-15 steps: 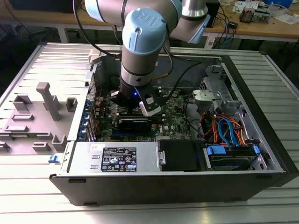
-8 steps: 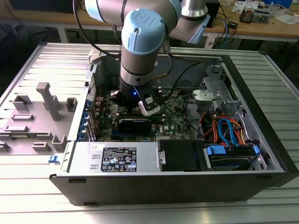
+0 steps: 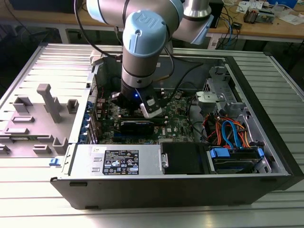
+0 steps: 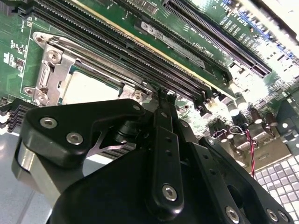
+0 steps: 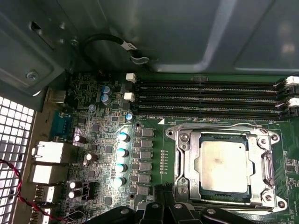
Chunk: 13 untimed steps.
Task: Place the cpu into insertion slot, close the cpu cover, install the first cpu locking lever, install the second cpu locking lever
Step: 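Install the second cpu locking lever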
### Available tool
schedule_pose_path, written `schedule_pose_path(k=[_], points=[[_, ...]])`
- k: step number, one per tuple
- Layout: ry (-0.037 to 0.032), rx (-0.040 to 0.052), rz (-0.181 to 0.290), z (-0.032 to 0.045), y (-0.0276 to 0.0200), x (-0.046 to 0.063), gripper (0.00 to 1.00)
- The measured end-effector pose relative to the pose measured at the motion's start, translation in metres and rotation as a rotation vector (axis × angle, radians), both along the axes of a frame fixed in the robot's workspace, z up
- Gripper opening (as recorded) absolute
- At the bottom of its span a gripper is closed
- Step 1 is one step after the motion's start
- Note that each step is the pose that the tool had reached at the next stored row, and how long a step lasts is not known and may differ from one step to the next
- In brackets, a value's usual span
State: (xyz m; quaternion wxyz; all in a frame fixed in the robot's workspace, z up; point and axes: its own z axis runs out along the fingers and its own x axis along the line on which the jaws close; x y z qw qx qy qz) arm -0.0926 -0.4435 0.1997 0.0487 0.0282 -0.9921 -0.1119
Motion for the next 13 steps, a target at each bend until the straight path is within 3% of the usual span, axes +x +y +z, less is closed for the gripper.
schedule_pose_path(k=[3, 7, 13], points=[[0.0002, -0.0025, 0.000, -0.0008, 0.0001, -0.0003, 0.11], [-0.0002, -0.0168, 0.000, -0.0008, 0.0003, -0.0006, 0.11], [-0.0001, -0.0183, 0.000, 0.0039, 0.0005, -0.0007, 0.11]])
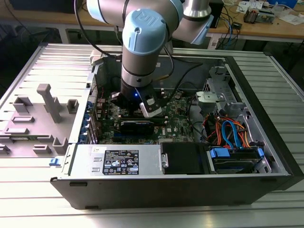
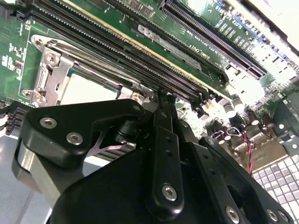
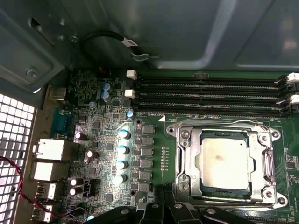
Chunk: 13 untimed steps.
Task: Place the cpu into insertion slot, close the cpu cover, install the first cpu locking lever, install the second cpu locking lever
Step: 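Install the second cpu locking lever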
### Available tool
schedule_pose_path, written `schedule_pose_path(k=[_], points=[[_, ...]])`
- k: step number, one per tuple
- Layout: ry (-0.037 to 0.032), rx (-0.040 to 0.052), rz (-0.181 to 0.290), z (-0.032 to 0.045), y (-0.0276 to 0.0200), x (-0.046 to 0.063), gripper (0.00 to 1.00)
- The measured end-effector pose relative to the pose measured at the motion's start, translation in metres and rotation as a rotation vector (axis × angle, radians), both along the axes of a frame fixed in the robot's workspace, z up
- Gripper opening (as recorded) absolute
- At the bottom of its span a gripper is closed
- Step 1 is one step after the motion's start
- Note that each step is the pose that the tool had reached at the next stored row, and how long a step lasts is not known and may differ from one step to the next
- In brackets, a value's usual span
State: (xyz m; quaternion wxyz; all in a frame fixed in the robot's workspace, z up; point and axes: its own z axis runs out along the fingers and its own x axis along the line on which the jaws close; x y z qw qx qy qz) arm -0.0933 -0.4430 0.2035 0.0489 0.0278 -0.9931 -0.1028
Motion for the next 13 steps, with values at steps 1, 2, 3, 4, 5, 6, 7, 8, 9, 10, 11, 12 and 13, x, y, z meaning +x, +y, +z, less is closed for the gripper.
schedule_pose_path(k=[1, 2, 3, 4, 5, 6, 7, 8, 9, 10, 11, 12, 13], points=[[0.0000, 0.0000, 0.000, 0.0007, 0.0000, 0.000, 0.11], [-0.0001, 0.0000, 0.000, 0.0027, 0.0000, 0.000, 0.11], [0.0000, -0.0001, 0.000, 0.0040, 0.0000, 0.000, 0.11], [0.0000, 0.0000, 0.000, 0.0047, 0.0001, 0.000, 0.11], [0.0000, 0.0000, 0.000, 0.0061, 0.0001, 0.000, 0.11], [0.0000, -0.0001, 0.000, 0.0077, 0.0002, 0.000, 0.11], [0.0000, -0.0001, 0.000, 0.0089, 0.0002, 0.000, 0.11], [0.0000, -0.0006, 0.000, 0.0104, 0.0005, 0.000, 0.11], [0.0000, -0.0022, 0.000, 0.0124, 0.0006, 0.000, 0.11], [0.0000, -0.0038, 0.000, 0.0138, 0.0007, 0.000, 0.11], [0.0000, -0.0059, 0.000, 0.0156, 0.0007, 0.000, 0.11], [0.0000, -0.0072, 0.000, 0.0166, 0.0007, 0.000, 0.11], [-0.0001, -0.0092, 0.000, 0.0179, 0.0008, 0.000, 0.11]])
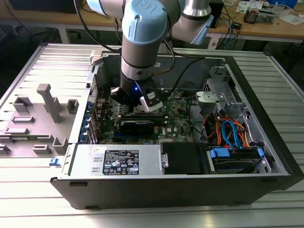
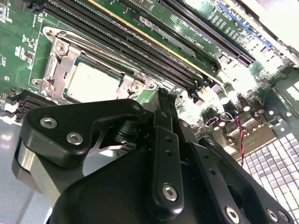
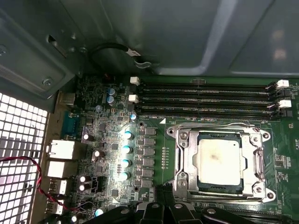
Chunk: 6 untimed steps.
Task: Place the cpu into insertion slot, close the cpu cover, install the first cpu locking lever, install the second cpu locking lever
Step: 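Install the second cpu locking lever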
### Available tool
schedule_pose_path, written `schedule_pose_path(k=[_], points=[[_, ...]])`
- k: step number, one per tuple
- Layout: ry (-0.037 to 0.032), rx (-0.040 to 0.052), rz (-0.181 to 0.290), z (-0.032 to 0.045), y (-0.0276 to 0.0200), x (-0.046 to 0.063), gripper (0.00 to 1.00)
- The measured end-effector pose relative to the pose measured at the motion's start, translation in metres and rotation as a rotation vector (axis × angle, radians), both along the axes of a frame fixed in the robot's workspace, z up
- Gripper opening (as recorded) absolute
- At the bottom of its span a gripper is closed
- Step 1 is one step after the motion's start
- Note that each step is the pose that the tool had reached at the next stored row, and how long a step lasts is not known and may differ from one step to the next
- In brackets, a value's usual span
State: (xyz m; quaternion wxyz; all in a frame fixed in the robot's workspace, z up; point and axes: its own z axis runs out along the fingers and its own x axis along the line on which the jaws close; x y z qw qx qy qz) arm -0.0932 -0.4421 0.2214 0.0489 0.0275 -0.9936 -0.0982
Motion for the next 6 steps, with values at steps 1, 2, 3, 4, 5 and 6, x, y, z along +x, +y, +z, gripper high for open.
schedule_pose_path(k=[1, 2, 3, 4, 5, 6], points=[[0.0000, -0.0005, 0.000, 0.0001, 0.0000, 0.0000, 0.11], [0.0000, -0.0008, 0.000, 0.0001, 0.0000, 0.0000, 0.11], [0.0001, -0.0012, 0.000, 0.0002, -0.0001, 0.0000, 0.11], [0.0000, -0.0014, 0.000, 0.0002, 0.0000, 0.0000, 0.11], [0.0000, -0.0015, 0.000, 0.0001, 0.0000, 0.0000, 0.11], [0.0000, -0.0016, 0.000, 0.0002, 0.0000, 0.0000, 0.11]])
